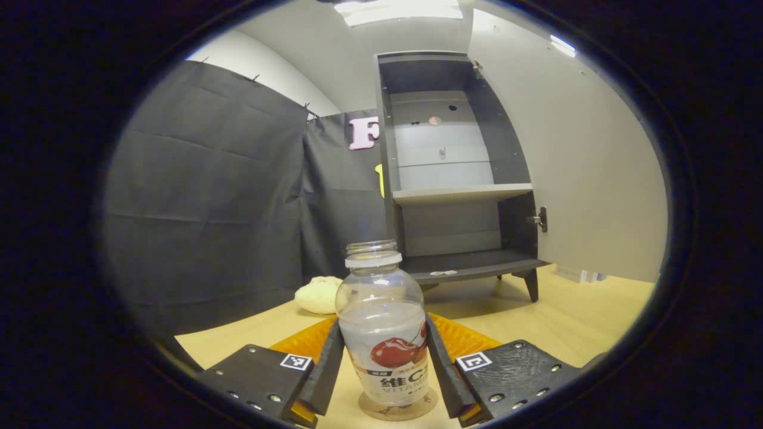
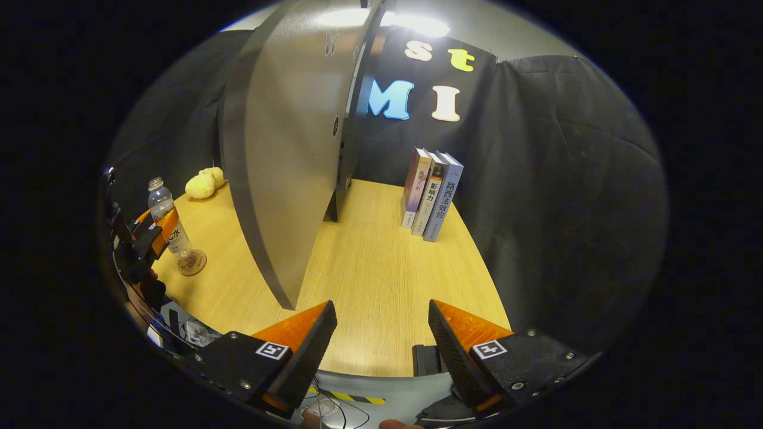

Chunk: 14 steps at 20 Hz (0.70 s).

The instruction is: Open the cabinet door with the right hand, grasp the bottle in the cabinet with the left hand and place it on the coaster, then close the cabinet door with the right hand.

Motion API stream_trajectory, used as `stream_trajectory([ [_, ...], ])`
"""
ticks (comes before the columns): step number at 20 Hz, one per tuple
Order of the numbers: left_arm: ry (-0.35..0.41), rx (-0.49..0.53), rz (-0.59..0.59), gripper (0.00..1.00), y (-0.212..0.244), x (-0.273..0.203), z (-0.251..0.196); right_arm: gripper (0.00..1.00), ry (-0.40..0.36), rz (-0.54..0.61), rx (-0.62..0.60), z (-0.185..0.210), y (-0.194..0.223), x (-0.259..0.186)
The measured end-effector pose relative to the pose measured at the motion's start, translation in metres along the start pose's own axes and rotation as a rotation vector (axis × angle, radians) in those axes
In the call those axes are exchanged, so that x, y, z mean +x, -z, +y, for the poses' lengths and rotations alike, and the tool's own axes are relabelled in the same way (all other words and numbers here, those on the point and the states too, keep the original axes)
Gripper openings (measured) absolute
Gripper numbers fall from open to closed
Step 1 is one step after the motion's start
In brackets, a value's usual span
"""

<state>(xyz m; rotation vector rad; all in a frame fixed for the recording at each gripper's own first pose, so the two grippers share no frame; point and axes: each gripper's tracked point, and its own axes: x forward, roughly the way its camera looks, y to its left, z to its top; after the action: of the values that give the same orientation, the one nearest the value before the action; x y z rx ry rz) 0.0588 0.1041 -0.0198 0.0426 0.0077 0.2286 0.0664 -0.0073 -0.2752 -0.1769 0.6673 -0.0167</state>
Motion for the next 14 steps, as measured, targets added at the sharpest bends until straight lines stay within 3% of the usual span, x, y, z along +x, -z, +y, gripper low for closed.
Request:
stream_trajectory([
  [5,-0.021,-0.021,-0.001,0.72,0.011,-0.005,0.002,0.96,-0.030,0.022,-0.036,0.013,0.001,0.005],
  [7,-0.040,-0.034,0.011,0.79,0.016,-0.002,0.004,0.96,-0.055,0.019,-0.054,0.022,-0.001,0.006],
  [14,-0.041,-0.042,-0.004,0.78,0.016,-0.003,0.007,0.96,-0.085,0.027,-0.064,0.032,0.005,0.003],
])
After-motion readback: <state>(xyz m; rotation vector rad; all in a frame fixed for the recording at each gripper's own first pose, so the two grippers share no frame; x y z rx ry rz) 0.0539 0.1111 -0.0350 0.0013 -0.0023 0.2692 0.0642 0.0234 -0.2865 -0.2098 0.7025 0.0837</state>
